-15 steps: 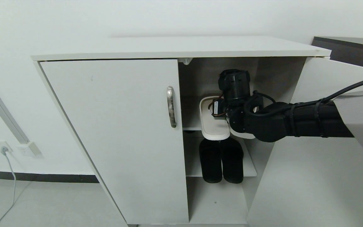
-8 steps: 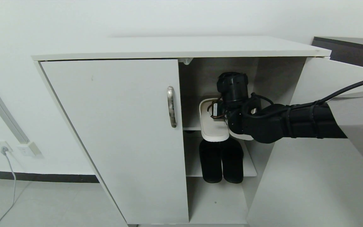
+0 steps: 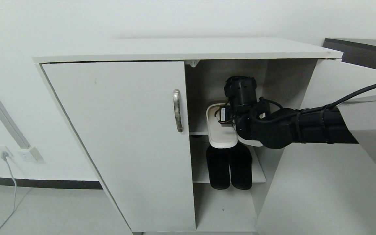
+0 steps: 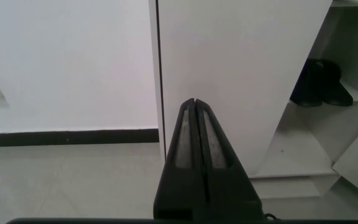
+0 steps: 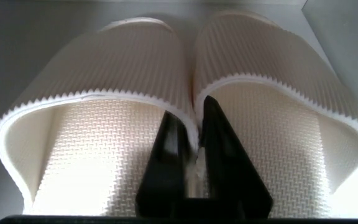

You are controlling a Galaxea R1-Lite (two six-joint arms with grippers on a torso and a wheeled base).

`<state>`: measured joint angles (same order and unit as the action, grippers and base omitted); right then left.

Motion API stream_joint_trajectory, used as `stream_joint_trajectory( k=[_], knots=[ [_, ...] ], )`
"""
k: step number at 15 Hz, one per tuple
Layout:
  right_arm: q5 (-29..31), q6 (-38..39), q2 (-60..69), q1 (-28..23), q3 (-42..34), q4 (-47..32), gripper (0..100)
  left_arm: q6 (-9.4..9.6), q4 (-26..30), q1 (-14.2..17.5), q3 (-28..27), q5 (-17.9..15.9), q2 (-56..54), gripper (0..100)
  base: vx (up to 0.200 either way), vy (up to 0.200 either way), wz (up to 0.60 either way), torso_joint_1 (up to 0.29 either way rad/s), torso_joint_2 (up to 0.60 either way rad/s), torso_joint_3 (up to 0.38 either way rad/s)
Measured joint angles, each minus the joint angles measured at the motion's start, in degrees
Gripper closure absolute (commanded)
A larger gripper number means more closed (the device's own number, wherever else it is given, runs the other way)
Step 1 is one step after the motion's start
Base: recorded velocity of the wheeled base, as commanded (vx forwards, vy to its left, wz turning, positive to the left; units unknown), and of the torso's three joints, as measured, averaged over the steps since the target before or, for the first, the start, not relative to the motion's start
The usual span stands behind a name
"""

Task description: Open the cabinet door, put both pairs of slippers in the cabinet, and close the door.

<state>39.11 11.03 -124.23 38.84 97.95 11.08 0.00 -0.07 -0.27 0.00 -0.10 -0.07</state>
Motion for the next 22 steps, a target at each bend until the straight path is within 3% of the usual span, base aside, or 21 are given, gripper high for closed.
stream_joint_trajectory(
  k=[7,13,17,22],
  knots=[
    [-1.0,0.1,2.1,0.7,-3.9,-1.7,0,0.00,0.0,0.0,0.0,0.0,0.0,100,0.000,0.000,0.00,0.000,0.00,0.000],
    [0.2,0.3,8.1,4.4,-11.2,-0.1,0,0.00,0.0,0.0,0.0,-0.1,0.0,100,0.000,0.000,0.00,0.000,0.00,0.000],
    [0.2,0.5,13.9,8.4,-21.9,5.6,0,0.00,0.0,0.0,0.0,-0.1,0.0,100,0.000,0.000,0.00,0.000,0.00,0.000],
    [-0.8,0.2,22.4,13.1,-40.9,18.3,0,0.16,0.0,0.0,0.0,-0.1,0.0,100,0.000,0.000,0.00,0.000,0.00,0.000]
  ],
)
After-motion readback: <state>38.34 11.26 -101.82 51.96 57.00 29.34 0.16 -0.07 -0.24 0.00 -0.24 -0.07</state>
